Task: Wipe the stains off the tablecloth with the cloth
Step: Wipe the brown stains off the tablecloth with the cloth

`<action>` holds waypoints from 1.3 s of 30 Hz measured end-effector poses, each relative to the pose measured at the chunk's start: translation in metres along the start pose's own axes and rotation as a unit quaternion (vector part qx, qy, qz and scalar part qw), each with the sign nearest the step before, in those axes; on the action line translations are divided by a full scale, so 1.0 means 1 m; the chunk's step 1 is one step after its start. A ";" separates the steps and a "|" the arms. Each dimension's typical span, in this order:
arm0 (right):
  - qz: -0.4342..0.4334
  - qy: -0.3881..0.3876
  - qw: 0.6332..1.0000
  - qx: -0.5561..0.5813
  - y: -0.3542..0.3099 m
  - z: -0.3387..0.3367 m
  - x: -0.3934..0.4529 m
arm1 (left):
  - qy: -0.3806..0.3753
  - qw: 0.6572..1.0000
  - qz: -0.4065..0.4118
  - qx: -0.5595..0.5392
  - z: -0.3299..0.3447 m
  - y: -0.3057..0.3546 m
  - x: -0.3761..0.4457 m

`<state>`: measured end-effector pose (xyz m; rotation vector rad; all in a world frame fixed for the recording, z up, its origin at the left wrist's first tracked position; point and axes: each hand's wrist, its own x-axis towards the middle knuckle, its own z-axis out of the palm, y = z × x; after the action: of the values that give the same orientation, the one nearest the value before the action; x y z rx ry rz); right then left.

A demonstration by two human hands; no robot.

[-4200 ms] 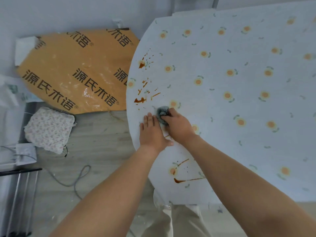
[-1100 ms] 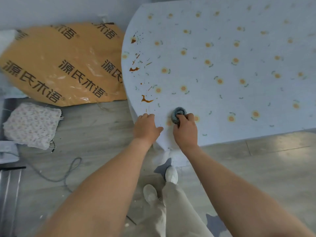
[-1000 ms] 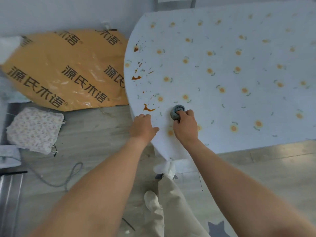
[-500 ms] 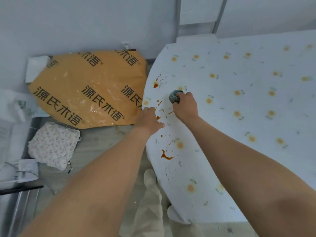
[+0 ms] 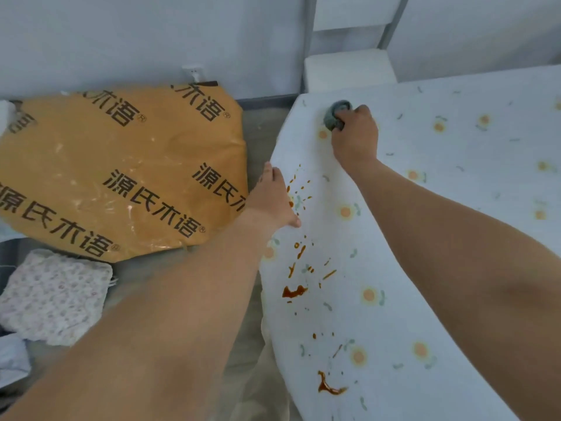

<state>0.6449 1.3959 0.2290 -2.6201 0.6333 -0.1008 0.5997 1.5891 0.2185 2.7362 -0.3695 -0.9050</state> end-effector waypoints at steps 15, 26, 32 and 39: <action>-0.224 -0.139 0.965 -0.003 -0.037 0.058 0.030 | 0.008 0.999 0.042 0.013 0.002 -0.003 0.010; -0.240 -0.138 0.961 -0.016 -0.043 0.076 -0.041 | 0.039 0.998 0.019 -0.048 0.012 -0.011 -0.015; -0.067 -0.028 0.996 -0.041 0.024 0.043 -0.039 | 0.066 0.997 0.017 -0.020 0.045 -0.024 -0.072; -0.321 -0.175 0.931 -0.007 -0.034 0.063 -0.108 | 0.047 0.998 -0.012 -0.051 0.054 -0.019 -0.074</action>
<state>0.5736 1.4966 0.1903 -2.6542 -0.3565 0.1721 0.5128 1.6224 0.2109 2.6822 -0.2665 -0.7746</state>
